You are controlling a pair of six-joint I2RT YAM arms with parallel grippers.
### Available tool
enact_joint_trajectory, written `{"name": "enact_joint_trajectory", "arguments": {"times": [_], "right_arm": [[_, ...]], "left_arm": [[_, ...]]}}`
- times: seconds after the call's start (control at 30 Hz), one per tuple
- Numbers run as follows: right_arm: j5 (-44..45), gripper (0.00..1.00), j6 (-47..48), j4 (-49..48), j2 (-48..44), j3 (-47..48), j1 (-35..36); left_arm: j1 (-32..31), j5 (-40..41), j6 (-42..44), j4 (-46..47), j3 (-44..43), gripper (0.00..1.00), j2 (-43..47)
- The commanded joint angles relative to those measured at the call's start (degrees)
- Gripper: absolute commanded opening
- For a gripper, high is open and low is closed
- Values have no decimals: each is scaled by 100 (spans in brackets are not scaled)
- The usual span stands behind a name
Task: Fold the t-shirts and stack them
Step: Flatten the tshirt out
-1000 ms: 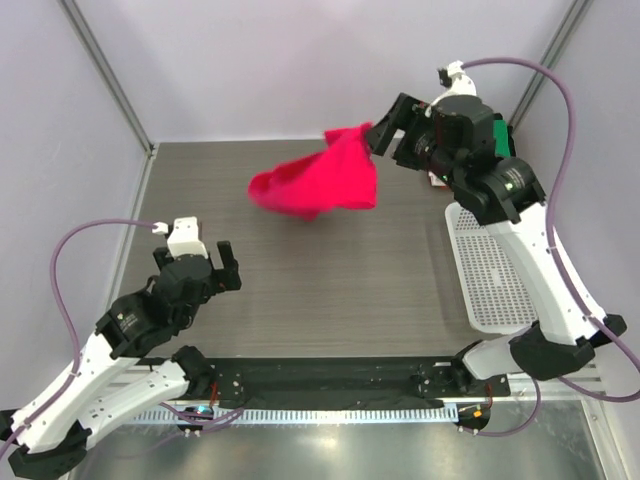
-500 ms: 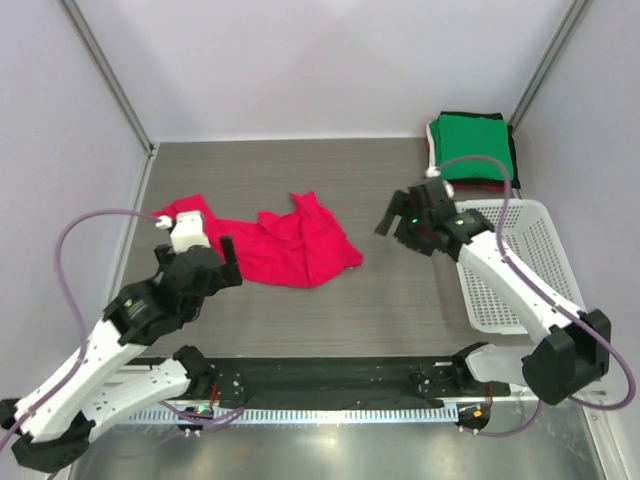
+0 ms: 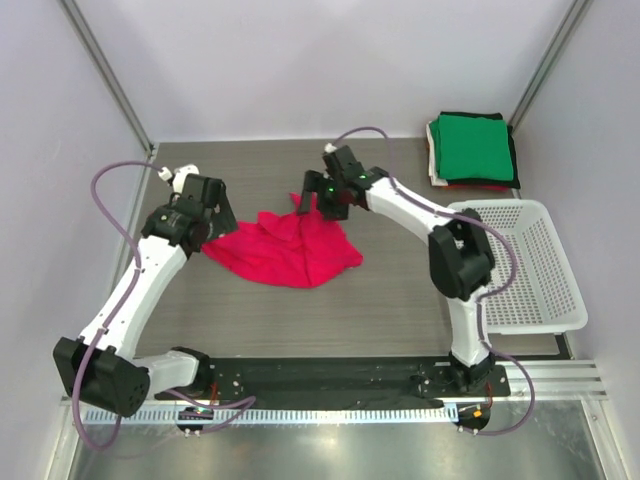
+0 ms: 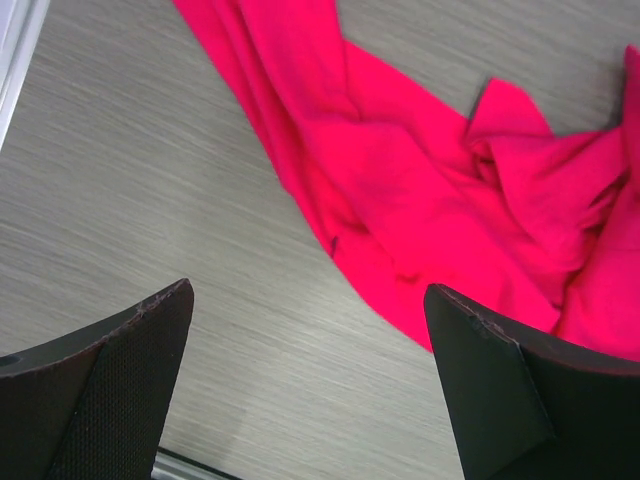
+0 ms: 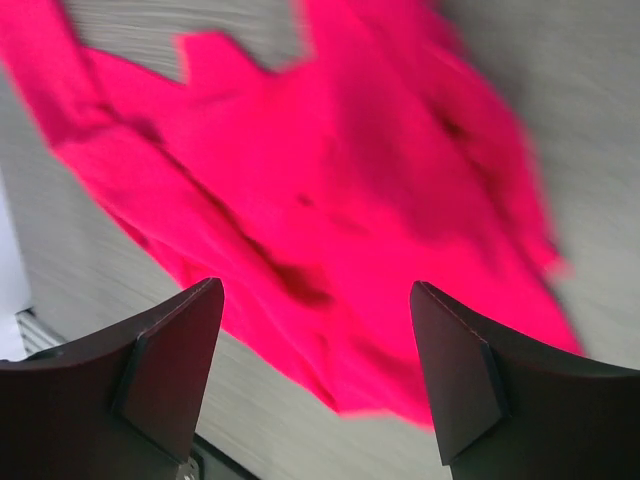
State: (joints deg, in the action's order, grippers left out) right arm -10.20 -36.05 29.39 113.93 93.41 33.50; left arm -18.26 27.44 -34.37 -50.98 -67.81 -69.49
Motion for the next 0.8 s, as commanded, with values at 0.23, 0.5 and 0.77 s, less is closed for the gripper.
{"name": "enact_joint_trajectory", "arguments": {"times": [0.23,0.5,0.77], "right_arm": [[-36,75,-217,419,1791,2340,895],[343,72,-236,471,1738,1919,948],[598,71,-112,471,1500,1733,939]], "left_arm": [[797,-546,510,176,321,98,770],[895,-740,431,281,830,98,1254],[895,-898,308,431,1288,97,1394]]}}
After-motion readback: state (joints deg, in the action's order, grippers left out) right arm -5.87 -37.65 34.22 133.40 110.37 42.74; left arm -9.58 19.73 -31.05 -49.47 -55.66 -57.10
